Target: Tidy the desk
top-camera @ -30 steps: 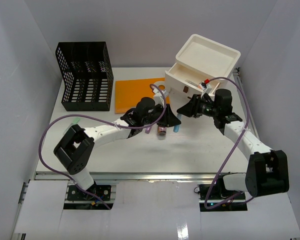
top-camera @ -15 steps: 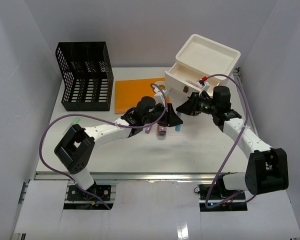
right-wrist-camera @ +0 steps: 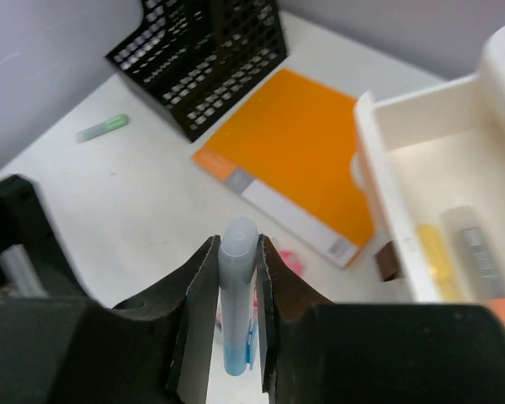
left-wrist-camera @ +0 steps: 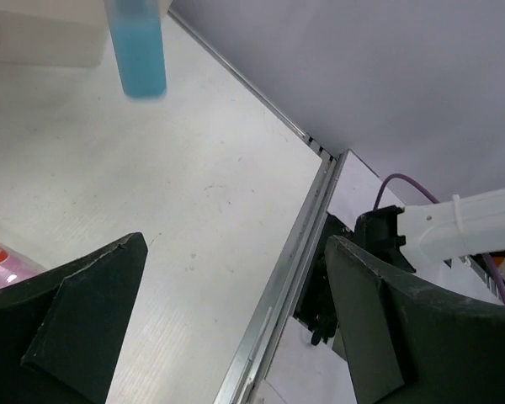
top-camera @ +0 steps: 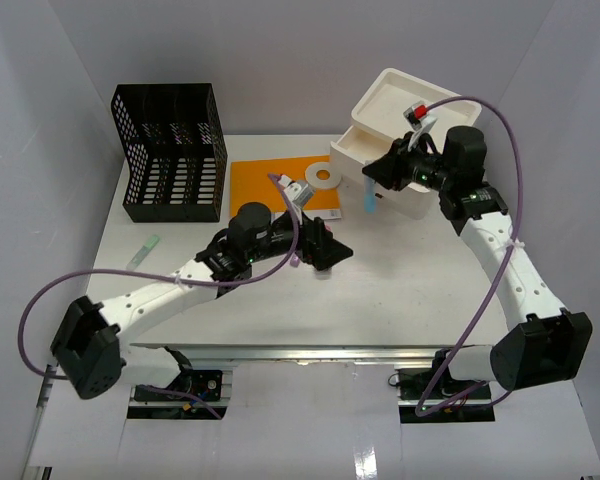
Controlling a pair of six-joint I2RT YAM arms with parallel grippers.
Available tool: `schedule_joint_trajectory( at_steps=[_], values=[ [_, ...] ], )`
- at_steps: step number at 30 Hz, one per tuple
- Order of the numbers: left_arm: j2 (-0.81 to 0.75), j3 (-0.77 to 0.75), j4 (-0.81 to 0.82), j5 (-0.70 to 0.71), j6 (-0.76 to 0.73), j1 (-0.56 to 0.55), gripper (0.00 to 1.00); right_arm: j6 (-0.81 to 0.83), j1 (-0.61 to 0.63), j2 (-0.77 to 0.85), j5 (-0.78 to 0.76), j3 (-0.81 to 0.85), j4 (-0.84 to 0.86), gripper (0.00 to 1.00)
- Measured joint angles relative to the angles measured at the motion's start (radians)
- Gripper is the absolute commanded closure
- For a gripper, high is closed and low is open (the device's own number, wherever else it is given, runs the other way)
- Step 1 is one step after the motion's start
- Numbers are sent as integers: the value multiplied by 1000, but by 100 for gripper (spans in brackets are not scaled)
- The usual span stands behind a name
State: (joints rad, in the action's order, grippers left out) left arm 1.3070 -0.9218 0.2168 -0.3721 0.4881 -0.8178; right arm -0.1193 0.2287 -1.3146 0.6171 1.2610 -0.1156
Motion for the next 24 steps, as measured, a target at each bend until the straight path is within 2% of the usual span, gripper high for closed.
schedule_joint_trajectory(
  at_steps=[3,7,12,15,17,21,24],
  values=[
    [-158,71,-62,68,-69,-1,2,79,0,-10,-95,114,-11,91],
    [-265,126,-179,187,-134,1,2,177,0,-38,-229,206,-6,91],
    [-255,186,-295,310,-172,12,2,285,0,-111,-401,216,13,88],
    [-214,207,-336,350,-185,26,2,345,0,-164,-478,204,19,83],
    [-173,206,-344,364,-192,36,2,377,0,-180,-511,178,21,75],
    [-77,189,-352,380,-203,59,4,427,0,-184,-554,127,21,37],
    [11,142,-364,385,-213,77,9,447,0,-181,-562,114,28,21]
  ],
)
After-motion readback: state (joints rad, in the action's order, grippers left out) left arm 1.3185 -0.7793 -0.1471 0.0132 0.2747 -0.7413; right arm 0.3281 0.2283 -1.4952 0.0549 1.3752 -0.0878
